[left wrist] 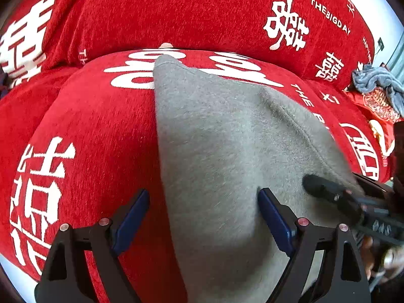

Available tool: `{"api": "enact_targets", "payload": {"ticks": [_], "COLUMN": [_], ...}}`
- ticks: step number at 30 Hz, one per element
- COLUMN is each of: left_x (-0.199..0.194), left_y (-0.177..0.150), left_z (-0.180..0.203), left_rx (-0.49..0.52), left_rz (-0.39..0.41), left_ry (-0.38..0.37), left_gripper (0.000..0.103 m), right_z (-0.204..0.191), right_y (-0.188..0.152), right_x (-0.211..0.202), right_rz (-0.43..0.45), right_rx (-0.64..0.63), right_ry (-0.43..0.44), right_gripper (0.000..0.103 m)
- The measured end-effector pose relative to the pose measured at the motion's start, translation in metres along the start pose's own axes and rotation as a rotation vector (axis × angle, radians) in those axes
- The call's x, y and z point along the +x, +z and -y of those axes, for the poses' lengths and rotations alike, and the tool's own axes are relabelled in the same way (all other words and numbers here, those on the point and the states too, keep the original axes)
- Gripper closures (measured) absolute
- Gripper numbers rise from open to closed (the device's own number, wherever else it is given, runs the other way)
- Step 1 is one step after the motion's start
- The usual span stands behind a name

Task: Fold small clothes
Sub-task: 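Open both tools to release the sweater, then press and smooth the folded sweater with both tools open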

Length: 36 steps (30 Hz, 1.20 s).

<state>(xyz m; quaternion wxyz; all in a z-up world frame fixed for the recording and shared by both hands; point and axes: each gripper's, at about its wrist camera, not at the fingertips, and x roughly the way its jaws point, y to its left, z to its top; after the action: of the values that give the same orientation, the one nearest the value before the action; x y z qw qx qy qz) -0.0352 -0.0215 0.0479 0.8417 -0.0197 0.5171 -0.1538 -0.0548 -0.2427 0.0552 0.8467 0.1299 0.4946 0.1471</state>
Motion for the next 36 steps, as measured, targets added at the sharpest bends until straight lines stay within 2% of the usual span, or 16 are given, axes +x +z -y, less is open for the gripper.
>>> {"api": "enact_targets", "payload": {"ticks": [5, 8, 10, 14, 17, 21, 24, 31, 36], "left_x": [-0.014, -0.006, 0.007, 0.026, 0.035, 0.031, 0.018, -0.013, -0.022], "left_y": [0.017, 0.037, 0.051, 0.058, 0.056, 0.055, 0.048, 0.020, -0.007], "left_z": [-0.013, -0.013, -0.010, -0.008, -0.010, -0.011, -0.004, 0.011, 0.021], "left_rx": [-0.018, -0.013, 0.006, 0.039, 0.045, 0.033, 0.051, 0.085, 0.114], "left_rz": [0.052, 0.053, 0.025, -0.012, -0.024, -0.019, 0.004, 0.056, 0.074], "left_ry": [0.036, 0.083, 0.132, 0.202, 0.209, 0.207, 0.225, 0.242, 0.267], "left_gripper": [0.015, 0.015, 0.015, 0.014, 0.014, 0.014, 0.014, 0.014, 0.014], "right_z": [0.018, 0.013, 0.006, 0.003, 0.012, 0.017, 0.008, -0.037, -0.048], "right_y": [0.014, 0.035, 0.048, 0.065, 0.068, 0.071, 0.063, 0.011, -0.024], "right_x": [-0.031, -0.035, -0.025, 0.016, 0.037, 0.033, 0.012, -0.046, -0.036], "right_rz": [0.112, 0.130, 0.116, 0.011, -0.018, -0.028, 0.012, 0.138, 0.085], "right_rx": [0.032, -0.009, -0.053, -0.062, -0.036, -0.018, -0.052, -0.213, -0.270], "right_ry": [-0.031, 0.005, 0.026, 0.027, 0.019, 0.022, 0.003, 0.058, 0.058], "right_gripper": [0.050, 0.050, 0.050, 0.050, 0.051, 0.050, 0.050, 0.050, 0.050]}}
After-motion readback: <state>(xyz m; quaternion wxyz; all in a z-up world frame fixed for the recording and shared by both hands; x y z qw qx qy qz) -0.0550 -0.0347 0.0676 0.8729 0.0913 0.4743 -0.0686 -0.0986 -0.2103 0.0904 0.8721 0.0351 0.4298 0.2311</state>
